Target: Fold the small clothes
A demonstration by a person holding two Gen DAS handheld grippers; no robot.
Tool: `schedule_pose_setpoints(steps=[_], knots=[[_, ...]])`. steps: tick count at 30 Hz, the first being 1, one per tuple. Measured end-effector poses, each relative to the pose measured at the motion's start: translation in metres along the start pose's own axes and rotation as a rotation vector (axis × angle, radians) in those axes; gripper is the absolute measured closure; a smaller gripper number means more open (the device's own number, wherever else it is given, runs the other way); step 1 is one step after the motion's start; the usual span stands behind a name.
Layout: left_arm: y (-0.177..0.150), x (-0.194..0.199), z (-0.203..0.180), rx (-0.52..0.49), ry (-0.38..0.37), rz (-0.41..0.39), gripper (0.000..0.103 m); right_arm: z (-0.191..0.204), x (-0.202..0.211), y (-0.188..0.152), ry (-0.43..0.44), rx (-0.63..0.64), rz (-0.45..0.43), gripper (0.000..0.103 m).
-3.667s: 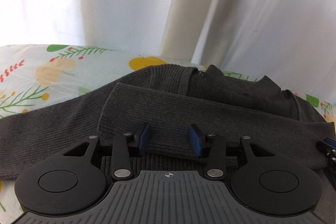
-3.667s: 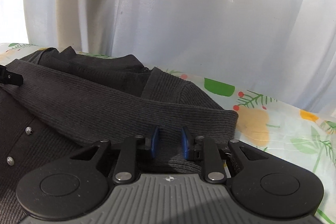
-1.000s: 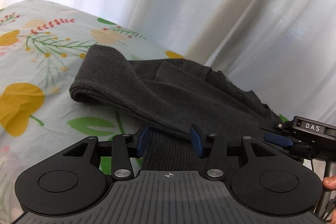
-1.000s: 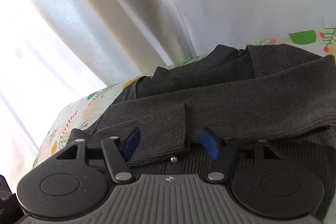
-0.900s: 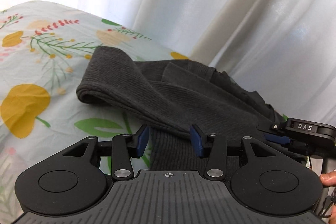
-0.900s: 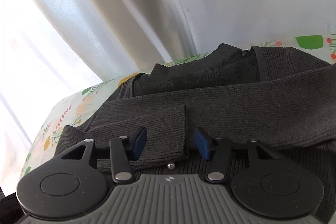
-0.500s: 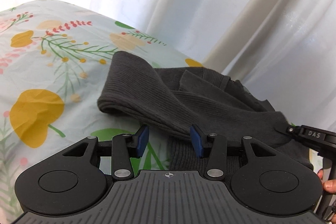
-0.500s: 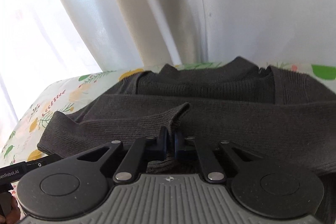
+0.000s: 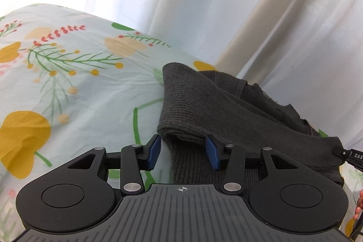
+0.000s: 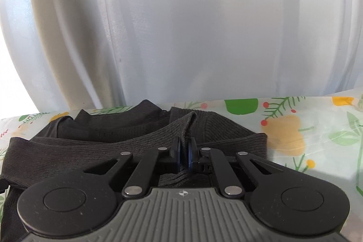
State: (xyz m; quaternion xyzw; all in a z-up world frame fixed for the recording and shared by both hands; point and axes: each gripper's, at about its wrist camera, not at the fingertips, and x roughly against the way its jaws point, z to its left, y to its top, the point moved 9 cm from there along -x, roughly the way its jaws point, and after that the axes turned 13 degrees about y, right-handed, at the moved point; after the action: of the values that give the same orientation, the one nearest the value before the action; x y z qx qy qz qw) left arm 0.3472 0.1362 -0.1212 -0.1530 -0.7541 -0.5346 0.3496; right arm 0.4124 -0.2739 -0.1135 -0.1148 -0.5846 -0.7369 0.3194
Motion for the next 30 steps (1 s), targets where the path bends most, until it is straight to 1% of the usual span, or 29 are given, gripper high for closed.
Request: schedule_pose_setpoints(steps=[4,7,10,11,12,14,16,17,18,20,23,24,25,27,28,30], knots=[[0.005,-0.001,-0.007,-0.023,0.012,-0.016,0.054,-0.014,-0.002,-0.004,-0.063,0.007,0.011,0.097],[0.008,-0.001,-0.009,-0.025,0.008,-0.018,0.054,-0.026,-0.005,-0.01,-0.067,-0.034,0.032,0.096],[0.009,-0.002,-0.011,-0.038,0.011,-0.023,0.054,-0.036,-0.006,-0.015,-0.039,-0.104,0.048,0.085],[0.009,-0.003,-0.011,-0.04,0.013,-0.023,0.053,-0.039,-0.007,-0.016,-0.027,-0.128,0.049,0.076],[0.01,-0.003,-0.012,-0.041,0.015,-0.024,0.053,-0.041,-0.009,-0.018,-0.017,-0.149,0.053,0.072],[0.01,-0.004,-0.015,-0.042,0.015,-0.025,0.052,-0.04,-0.013,-0.02,0.006,-0.164,0.055,0.071],[0.012,-0.003,-0.016,-0.046,0.024,-0.032,0.052,-0.035,-0.017,-0.019,0.015,-0.142,0.056,0.073],[0.013,-0.003,-0.017,-0.049,0.03,-0.04,0.052,-0.032,-0.018,-0.018,0.009,-0.118,0.06,0.083],[0.014,-0.002,-0.018,-0.055,0.032,-0.047,0.052,-0.028,-0.018,-0.017,0.005,-0.087,0.06,0.098],[0.016,-0.001,-0.021,-0.075,0.039,-0.068,0.051,-0.018,-0.015,-0.012,-0.001,-0.022,0.047,0.098],[0.019,-0.002,-0.027,-0.094,0.036,-0.075,0.051,-0.016,-0.002,0.001,-0.111,0.094,-0.019,0.098],[0.02,-0.003,-0.03,-0.096,0.033,-0.075,0.051,-0.02,-0.001,0.003,-0.144,0.101,-0.027,0.098],[0.021,-0.004,-0.032,-0.1,0.028,-0.075,0.051,-0.025,-0.002,0.003,-0.156,0.09,-0.023,0.098],[0.022,-0.007,-0.04,-0.119,0.02,-0.081,0.051,-0.033,-0.007,0.001,-0.135,0.039,-0.006,0.098],[0.022,-0.009,-0.045,-0.134,0.021,-0.085,0.051,-0.033,-0.009,0.001,-0.135,0.038,0.001,0.098],[0.022,-0.016,-0.053,-0.167,0.027,-0.085,0.052,-0.029,-0.011,0.002,-0.154,0.092,-0.001,0.098]])
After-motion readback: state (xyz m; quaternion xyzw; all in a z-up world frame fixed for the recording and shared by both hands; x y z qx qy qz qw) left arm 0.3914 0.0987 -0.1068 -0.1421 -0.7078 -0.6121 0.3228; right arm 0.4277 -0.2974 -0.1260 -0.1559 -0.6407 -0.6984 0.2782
